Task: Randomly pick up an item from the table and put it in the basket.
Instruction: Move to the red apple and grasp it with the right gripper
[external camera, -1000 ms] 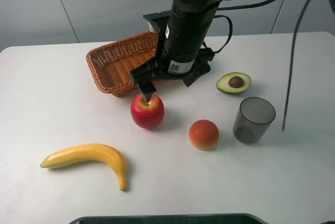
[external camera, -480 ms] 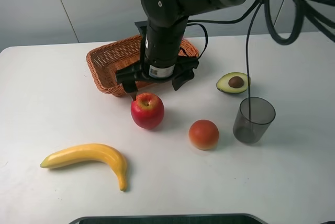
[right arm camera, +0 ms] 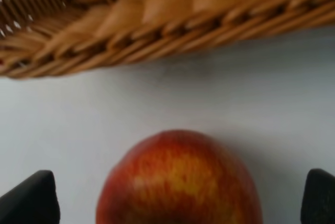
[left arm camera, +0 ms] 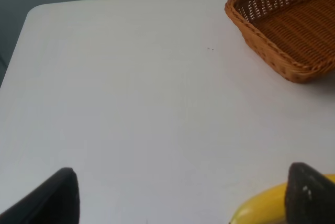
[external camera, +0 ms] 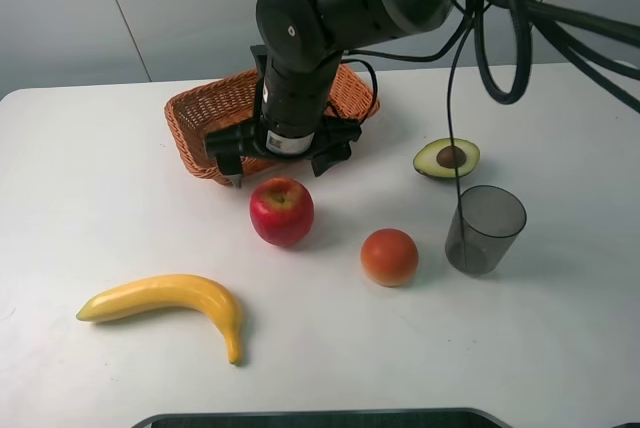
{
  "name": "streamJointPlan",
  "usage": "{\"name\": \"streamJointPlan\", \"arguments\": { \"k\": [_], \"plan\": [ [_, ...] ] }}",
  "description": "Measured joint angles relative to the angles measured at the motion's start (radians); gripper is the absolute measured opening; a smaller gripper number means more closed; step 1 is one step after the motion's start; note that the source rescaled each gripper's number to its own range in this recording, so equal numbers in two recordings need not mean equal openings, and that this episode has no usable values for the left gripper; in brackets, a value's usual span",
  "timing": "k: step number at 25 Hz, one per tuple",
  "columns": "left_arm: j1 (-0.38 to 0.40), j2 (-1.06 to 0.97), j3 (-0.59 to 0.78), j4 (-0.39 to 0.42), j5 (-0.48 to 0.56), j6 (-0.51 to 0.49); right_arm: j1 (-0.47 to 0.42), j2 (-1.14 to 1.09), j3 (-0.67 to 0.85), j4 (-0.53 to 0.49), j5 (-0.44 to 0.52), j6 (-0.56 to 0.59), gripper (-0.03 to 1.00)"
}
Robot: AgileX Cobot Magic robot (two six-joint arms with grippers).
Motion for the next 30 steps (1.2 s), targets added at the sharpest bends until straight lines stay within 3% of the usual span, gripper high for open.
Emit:
{"name": "streamJointPlan", "arguments": {
  "k": [25,26,27,28,30],
  "plan": [
    [0.000,0.000,0.000,0.000,0.000,0.000,0.008,0.096,-0.002,0.000,0.010,0.006,0.99],
    [0.000,0.000,0.000,0.000,0.000,0.000,0.008,0.098,-0.002,0.000,0.010,0.006,0.95],
    [0.000,0.000,0.000,0.000,0.000,0.000,0.008,0.098,-0.002,0.002,0.010,0.004,0.55],
    [0.000,0.000,0.000,0.000,0.000,0.000,0.008,0.098,-0.002,0.002,0.010,0.004,0.03],
    [0.000,0.000,0.000,0.000,0.000,0.000,0.008,0.098,-0.004,0.002,0.017,0.004,0.00]
  ]
}}
